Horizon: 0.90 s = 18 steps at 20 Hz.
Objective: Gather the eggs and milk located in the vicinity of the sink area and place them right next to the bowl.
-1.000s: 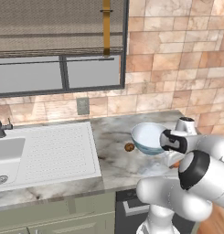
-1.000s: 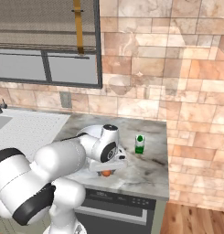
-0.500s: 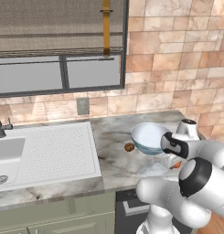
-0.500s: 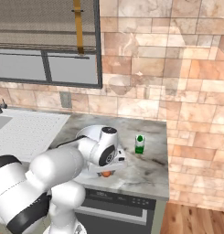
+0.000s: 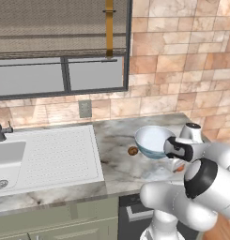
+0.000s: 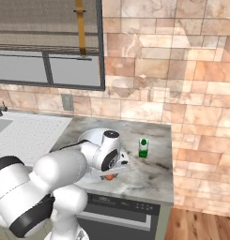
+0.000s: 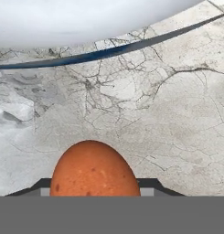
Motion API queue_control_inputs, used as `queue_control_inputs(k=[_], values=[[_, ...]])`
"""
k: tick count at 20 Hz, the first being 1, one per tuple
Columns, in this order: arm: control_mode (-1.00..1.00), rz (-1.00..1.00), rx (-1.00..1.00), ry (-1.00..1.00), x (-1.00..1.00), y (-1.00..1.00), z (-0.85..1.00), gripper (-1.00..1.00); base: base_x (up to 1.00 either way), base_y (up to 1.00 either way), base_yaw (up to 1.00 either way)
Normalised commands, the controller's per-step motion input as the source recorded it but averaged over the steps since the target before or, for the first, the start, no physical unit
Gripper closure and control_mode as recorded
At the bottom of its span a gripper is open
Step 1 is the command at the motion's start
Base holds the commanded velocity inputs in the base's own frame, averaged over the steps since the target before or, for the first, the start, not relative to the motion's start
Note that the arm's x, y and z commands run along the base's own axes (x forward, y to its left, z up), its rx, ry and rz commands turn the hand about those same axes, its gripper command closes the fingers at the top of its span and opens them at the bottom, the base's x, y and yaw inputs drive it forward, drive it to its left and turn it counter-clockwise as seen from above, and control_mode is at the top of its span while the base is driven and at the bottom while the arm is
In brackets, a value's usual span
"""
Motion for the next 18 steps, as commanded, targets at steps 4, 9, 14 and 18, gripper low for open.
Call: queue_control_inputs(k=[4, 9, 14, 18], values=[[-1.00, 0.00, 0.03, 0.00, 0.24, 0.00, 0.00, 1.00, 0.00, 0.00, 0.00], [-1.00, 0.00, 0.03, -0.01, 0.07, 0.00, 0.00, 1.00, 0.00, 0.00, 0.00], [-1.00, 0.00, 0.02, -0.09, 0.00, 0.05, 0.00, 1.00, 0.00, 0.00, 0.00], [-1.00, 0.00, 0.01, -0.15, 0.00, 0.09, 0.00, 1.00, 0.00, 0.00, 0.00]])
